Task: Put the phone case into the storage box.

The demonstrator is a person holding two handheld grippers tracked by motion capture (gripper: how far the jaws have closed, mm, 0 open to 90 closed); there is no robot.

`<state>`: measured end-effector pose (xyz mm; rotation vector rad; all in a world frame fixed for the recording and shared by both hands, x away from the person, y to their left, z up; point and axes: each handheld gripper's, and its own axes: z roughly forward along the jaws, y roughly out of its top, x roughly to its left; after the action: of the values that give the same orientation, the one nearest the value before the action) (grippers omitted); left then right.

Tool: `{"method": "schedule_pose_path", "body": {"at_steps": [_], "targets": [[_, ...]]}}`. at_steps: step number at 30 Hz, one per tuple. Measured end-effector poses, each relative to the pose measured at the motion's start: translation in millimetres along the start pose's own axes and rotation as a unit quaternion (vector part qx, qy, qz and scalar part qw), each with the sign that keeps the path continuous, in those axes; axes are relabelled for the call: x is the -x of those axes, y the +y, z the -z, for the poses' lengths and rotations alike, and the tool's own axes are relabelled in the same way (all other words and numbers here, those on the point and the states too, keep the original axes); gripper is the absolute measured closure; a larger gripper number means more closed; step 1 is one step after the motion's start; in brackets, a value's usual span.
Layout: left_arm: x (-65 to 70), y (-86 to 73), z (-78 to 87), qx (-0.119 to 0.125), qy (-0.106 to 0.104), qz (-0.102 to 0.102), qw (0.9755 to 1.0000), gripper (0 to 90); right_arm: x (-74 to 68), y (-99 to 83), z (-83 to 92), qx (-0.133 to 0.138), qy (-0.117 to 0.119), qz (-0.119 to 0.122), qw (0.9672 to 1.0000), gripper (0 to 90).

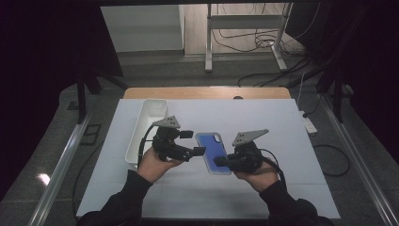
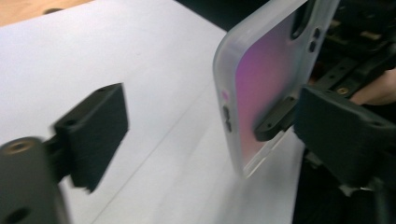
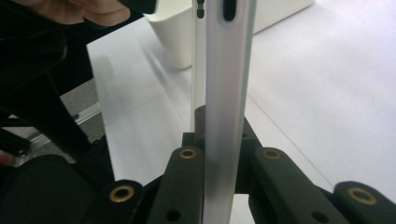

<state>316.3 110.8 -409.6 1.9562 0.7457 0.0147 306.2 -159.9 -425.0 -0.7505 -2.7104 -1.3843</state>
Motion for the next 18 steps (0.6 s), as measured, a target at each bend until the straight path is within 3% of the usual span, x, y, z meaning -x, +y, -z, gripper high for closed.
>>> {"method": "schedule_pose_path", "body": {"at_steps": [4,10,18], "targets": [[0.9,0.4,-0.6,-0.01,0.017,0.005,0.9998,2.2,0.3,-0.3,1.8,0.006,-0.019,-0.003,0.9998,84.8],[0.7,-0.2,-3.9,-0.03,0.04,0.02,0.9985,0.0,0.5,-0.6,4.2,0.018,-0.043,-0.006,0.9989,84.8],[1.7,-0.3,-5.2,-0.04,0.044,0.024,0.998,3.7,-3.2,-0.3,2.4,0.018,-0.06,0.005,0.998,84.8]]}}
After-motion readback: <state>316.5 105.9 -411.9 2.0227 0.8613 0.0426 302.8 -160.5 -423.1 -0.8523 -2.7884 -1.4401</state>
